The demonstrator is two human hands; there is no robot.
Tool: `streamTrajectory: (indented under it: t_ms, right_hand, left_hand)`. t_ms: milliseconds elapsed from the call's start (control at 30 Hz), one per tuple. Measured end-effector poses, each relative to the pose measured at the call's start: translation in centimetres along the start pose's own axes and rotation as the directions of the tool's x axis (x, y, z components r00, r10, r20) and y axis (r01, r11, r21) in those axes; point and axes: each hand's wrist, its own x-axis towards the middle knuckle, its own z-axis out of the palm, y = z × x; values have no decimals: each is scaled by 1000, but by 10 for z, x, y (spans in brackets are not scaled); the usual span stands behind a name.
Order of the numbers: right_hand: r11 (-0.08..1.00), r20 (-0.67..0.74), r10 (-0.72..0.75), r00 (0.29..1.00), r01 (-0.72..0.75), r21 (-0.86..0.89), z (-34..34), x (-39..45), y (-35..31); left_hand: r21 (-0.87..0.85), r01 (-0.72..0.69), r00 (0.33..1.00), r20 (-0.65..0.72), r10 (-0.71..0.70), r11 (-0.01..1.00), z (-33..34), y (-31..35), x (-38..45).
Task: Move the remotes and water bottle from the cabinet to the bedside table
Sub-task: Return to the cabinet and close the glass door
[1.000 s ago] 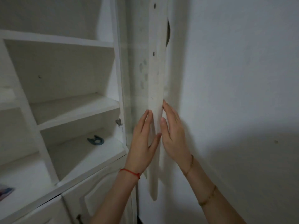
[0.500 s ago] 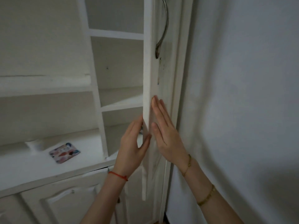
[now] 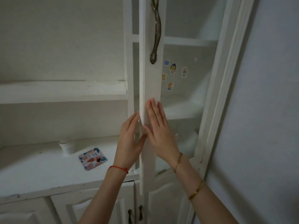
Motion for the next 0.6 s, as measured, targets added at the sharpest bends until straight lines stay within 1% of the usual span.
streamTrajectory:
  t_ms: [100, 200, 400, 600]
  right_hand:
    - [1000, 5, 6, 1000, -6, -21, 20, 17, 7]
    - [997, -2, 17, 1000, -17, -78, 37, 32, 12]
    - [986, -52, 43, 998, -51, -160, 63, 54, 21]
    - [987, -76, 41, 996, -52, -150, 73, 58, 26]
  left_hand:
    - [38, -30, 1000, -4, 30, 999, 2, -23, 13]
    - [63, -55, 998, -24, 57, 996, 4, -44, 27]
    - [67, -50, 997, -53, 54, 996, 15, -71, 47]
    - [88, -121, 990, -67, 128, 989, 19, -86, 49]
